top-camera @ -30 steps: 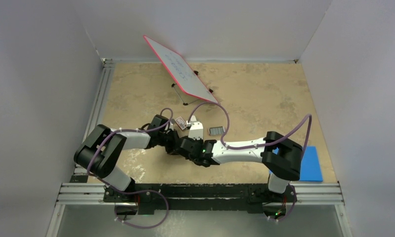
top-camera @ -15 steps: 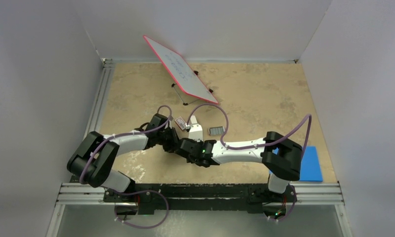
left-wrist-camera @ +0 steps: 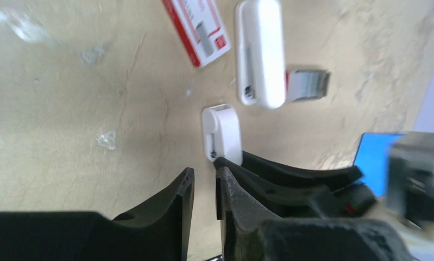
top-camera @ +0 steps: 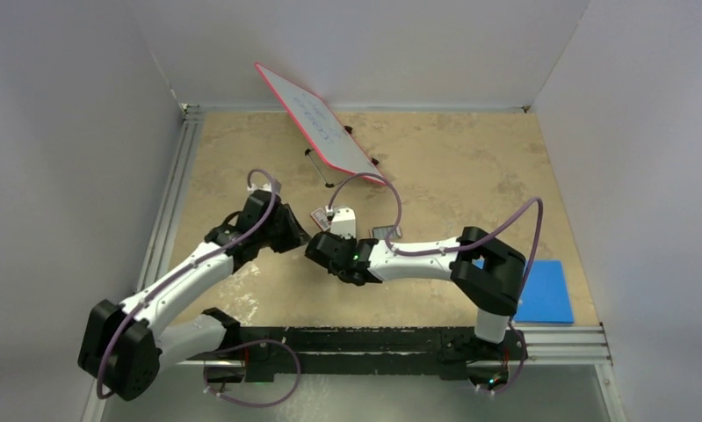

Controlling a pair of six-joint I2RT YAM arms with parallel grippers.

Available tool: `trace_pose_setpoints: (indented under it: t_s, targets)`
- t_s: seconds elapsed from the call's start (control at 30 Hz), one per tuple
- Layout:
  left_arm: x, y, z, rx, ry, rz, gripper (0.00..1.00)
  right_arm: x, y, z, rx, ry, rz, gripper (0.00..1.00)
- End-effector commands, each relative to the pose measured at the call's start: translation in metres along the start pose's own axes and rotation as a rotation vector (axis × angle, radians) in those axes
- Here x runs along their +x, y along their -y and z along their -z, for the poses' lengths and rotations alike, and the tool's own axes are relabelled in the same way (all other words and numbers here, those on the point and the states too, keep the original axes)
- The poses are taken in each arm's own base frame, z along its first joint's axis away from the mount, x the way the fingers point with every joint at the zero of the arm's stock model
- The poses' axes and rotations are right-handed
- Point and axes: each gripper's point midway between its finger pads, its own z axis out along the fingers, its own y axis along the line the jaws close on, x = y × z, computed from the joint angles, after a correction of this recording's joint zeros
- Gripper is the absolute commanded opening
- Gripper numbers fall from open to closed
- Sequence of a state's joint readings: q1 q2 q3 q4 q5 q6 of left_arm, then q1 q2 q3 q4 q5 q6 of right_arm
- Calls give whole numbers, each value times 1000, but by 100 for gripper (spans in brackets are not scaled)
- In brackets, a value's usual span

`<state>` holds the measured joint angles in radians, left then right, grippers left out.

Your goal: Load the staples into the stapler

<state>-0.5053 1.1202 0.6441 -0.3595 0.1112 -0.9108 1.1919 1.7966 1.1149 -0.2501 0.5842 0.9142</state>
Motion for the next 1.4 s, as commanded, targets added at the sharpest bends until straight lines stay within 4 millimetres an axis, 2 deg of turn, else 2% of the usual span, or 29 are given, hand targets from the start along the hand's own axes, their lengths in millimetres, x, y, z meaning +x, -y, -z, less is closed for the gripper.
trace_pose_setpoints:
  t_s: [0.0, 0.07, 0.17, 0.23, 0.33, 0.4, 0.5, 0.63, 0.77, 0.8, 0.87, 0.93, 0.97, 1.07, 1.2, 1.37]
  targets:
    - [-43, 11, 35, -28, 183, -39, 23, -48, -12, -6, -9, 146, -33, 22]
    - [-52, 20, 48, -6, 219, -61, 25, -55, -14, -8, -17, 156, -18, 25]
    - [-63, 29, 61, 8, 255, -92, 29, -60, -13, -4, -29, 159, -12, 37]
    - [-69, 35, 70, 14, 275, -120, 33, -65, -14, 8, -70, 171, -31, 51]
    - [-77, 44, 85, 29, 305, -166, 40, -79, -9, 36, -136, 211, -64, 59]
    - [-84, 51, 100, 47, 333, -206, 43, -92, 1, 58, -152, 251, -82, 61]
    - [-96, 62, 128, 65, 397, -247, 48, -114, 30, 92, -125, 331, -124, 62]
    - [-115, 73, 172, 79, 512, -322, 54, -146, 85, 135, -17, 462, -190, 65]
    - [-133, 78, 223, 57, 635, -392, 59, -182, 135, 191, 83, 615, -262, 72]
    - [-138, 80, 240, 56, 675, -403, 60, -193, 147, 212, 92, 658, -292, 75]
    - [-144, 80, 263, 48, 734, -412, 62, -210, 165, 242, 102, 722, -325, 80]
    - [-145, 83, 282, 63, 769, -418, 63, -225, 181, 272, 93, 778, -367, 95]
    - [-145, 84, 290, 70, 781, -426, 66, -232, 187, 287, 87, 805, -386, 98]
    - [-146, 82, 310, 68, 822, -431, 70, -246, 206, 320, 79, 868, -442, 99]
    - [-146, 77, 324, 58, 854, -423, 73, -252, 219, 337, 92, 899, -447, 99]
    - [-144, 76, 324, 84, 878, -395, 75, -254, 217, 338, 85, 907, -444, 99]
